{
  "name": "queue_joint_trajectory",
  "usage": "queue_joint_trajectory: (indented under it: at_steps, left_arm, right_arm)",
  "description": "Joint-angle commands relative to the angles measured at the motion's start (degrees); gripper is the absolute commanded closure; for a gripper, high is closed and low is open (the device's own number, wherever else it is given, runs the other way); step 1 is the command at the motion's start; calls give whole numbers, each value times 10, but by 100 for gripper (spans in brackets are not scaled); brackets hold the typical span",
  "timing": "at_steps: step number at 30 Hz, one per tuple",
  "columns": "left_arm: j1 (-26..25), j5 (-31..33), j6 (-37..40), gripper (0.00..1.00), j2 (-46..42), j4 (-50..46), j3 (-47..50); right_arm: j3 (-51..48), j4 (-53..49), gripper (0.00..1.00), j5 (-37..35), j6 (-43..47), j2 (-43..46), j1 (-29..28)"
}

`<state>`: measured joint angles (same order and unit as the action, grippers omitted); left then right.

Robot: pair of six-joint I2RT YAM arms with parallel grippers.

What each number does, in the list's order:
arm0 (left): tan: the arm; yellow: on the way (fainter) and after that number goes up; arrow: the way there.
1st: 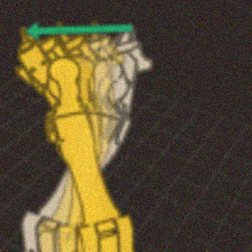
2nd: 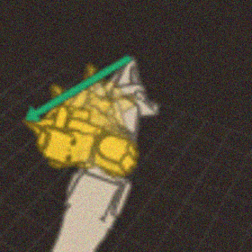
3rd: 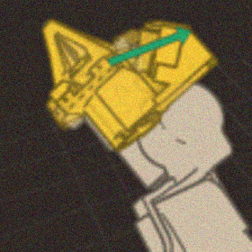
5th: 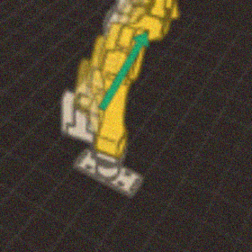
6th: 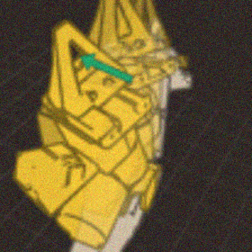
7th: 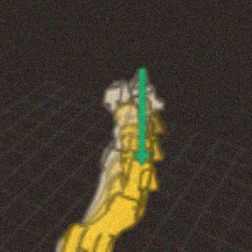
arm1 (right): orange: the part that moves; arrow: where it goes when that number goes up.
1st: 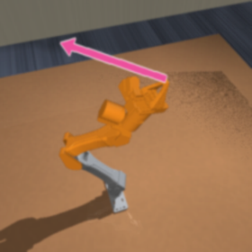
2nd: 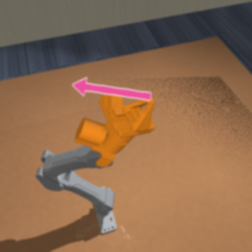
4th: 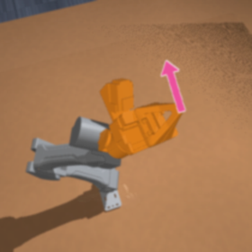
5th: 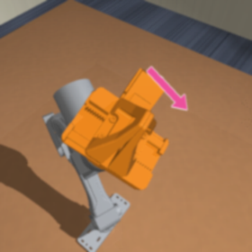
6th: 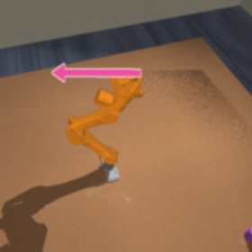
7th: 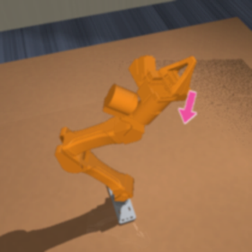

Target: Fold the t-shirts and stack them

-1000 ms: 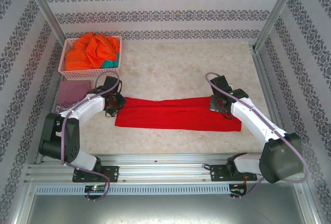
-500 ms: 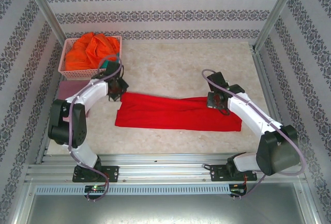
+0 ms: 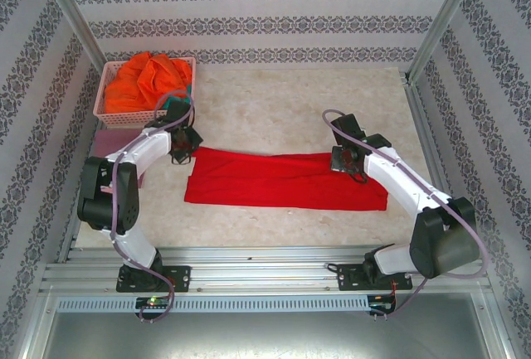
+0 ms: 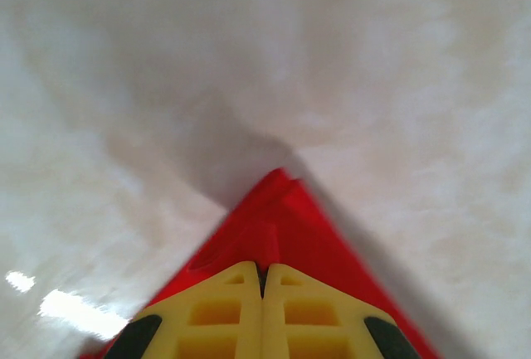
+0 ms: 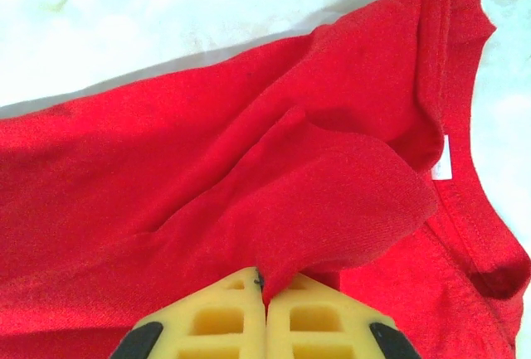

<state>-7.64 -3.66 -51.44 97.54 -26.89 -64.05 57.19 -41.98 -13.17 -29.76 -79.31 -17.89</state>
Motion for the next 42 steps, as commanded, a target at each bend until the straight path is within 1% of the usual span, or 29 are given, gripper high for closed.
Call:
queue_joint_trajectory:
  at_steps: [1,5,10,14,19,24,25,26,27,28,29,30,31,32,33,35,36,38,39,42]
  left_arm:
    - [11,4,-11,100,-52,6,43]
    - [10,-2,-18,100,-84,-2,80]
    - [11,-5,-13,100,-119,-31,87]
    - [10,-23,-15,100,-137,-35,92]
    - [11,-24,-18,100,-123,-15,125]
    - [12,-61,-33,100,-74,20,148]
    - [11,-67,-38,97,-66,28,154]
    - [11,-70,-41,95,-59,32,158]
    - [11,-71,-41,91,-54,34,158]
    - [11,-70,-40,87,-52,32,158]
    - [11,-67,-37,80,-55,28,157]
    - [12,-62,-31,73,-62,26,157]
    - [11,-56,-24,66,-73,26,157]
    - [11,-46,-17,56,-87,24,157]
    - [11,-35,-12,43,-104,21,156]
    - [11,-21,3,21,-131,19,152]
    - [10,-19,11,13,-142,18,147]
    - [1,-20,27,3,-154,20,137]
    - [-7,-20,34,0,-154,22,129]
    - [-36,-36,44,0,-138,50,108]
  right_arm:
    - [-12,-20,100,-13,0,-7,-1]
    - [-15,-26,100,-14,-1,-14,-1]
    - [-14,-31,100,-18,2,-4,-2]
    - [-14,-31,100,-21,4,-5,-2]
    - [-21,-22,100,-10,-2,-15,-2]
    - [-29,-20,100,-6,-4,-15,-3]
    - [-30,-18,98,-1,-3,-13,-3]
    - [-33,-16,92,5,-2,-9,-2]
    - [-36,-10,85,16,2,-3,-2]
    - [-38,-4,73,33,7,4,-1]
    - [-44,8,58,59,14,17,-1]
    - [-52,23,50,76,19,38,0]
    - [-61,37,46,84,24,58,1]
    - [-69,51,42,87,28,80,3]
    - [-75,58,35,81,30,99,4]
    - [-81,66,31,67,27,119,12]
    - [-82,69,31,68,23,121,19]
    - [-83,76,31,75,11,113,32]
    - [-82,81,32,80,3,103,39]
    - [-75,91,34,91,-24,57,52]
